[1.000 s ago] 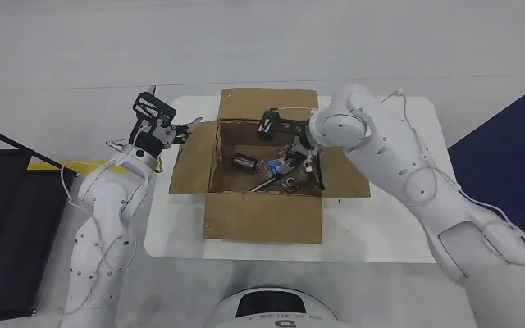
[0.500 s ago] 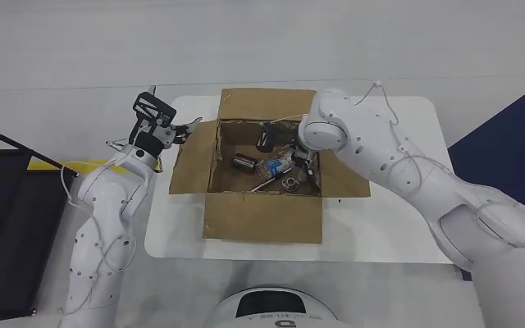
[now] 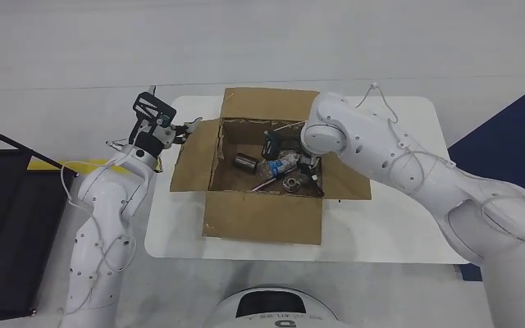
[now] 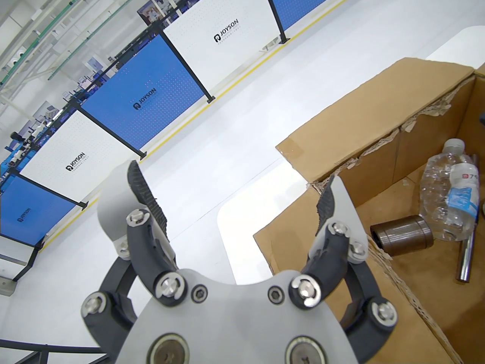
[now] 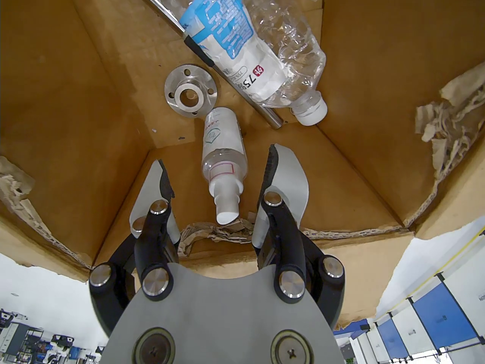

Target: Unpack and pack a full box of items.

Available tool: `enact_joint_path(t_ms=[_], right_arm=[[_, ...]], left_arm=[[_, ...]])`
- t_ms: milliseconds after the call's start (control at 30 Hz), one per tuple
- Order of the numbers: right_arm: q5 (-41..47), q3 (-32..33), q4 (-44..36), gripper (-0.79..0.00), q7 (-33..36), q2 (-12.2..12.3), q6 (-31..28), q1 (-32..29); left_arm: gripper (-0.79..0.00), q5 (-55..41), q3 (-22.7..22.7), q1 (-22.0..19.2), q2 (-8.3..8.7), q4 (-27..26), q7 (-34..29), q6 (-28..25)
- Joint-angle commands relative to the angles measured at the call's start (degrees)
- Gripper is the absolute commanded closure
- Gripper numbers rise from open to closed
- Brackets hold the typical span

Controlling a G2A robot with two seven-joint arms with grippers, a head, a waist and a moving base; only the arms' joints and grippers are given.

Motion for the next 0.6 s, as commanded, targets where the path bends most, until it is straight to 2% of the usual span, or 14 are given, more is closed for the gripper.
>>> enact_joint_path(t_ms=[0, 100, 200, 267, 333, 467, 567], right_arm=[[0.66, -0.77, 0.42, -0.382, -0.32, -0.02, -0.32, 0.39], [1.02, -1.86, 1.05, -0.363, -0.34, -0.13, -0.33, 0.99], [1.12, -2.67, 1.33, -0.299, -0.38, -0.30, -0.37, 1.54], [0.92, -2.90, 1.44, -0.188, -0.12, -0.43, -0.11, 1.80], [0.58, -2.84, 1.45, 0.000, 0.04, -0.54, 0.05, 1.98], [0.00, -1.36, 0.01, 0.000, -1.43, -0.45, 0.26, 2.39], [1.25, 1.50, -2.50, 0.000, -4.83, 0.81, -1.86, 2.35]], left_arm=[[-0.785, 0.00, -0.02, 0.00, 0.00, 0.00, 0.00, 0.00], [-0.785, 0.00, -0.02, 0.00, 0.00, 0.00, 0.00, 0.00], [-0.785, 0.00, -0.02, 0.00, 0.00, 0.00, 0.00, 0.00], [-0.785, 0.00, -0.02, 0.00, 0.00, 0.00, 0.00, 0.00], [-0.785, 0.00, -0.02, 0.00, 0.00, 0.00, 0.00, 0.00], [-0.785, 0.00, -0.02, 0.00, 0.00, 0.00, 0.00, 0.00], [-0.785, 0.00, -0.02, 0.00, 0.00, 0.00, 0.00, 0.00]])
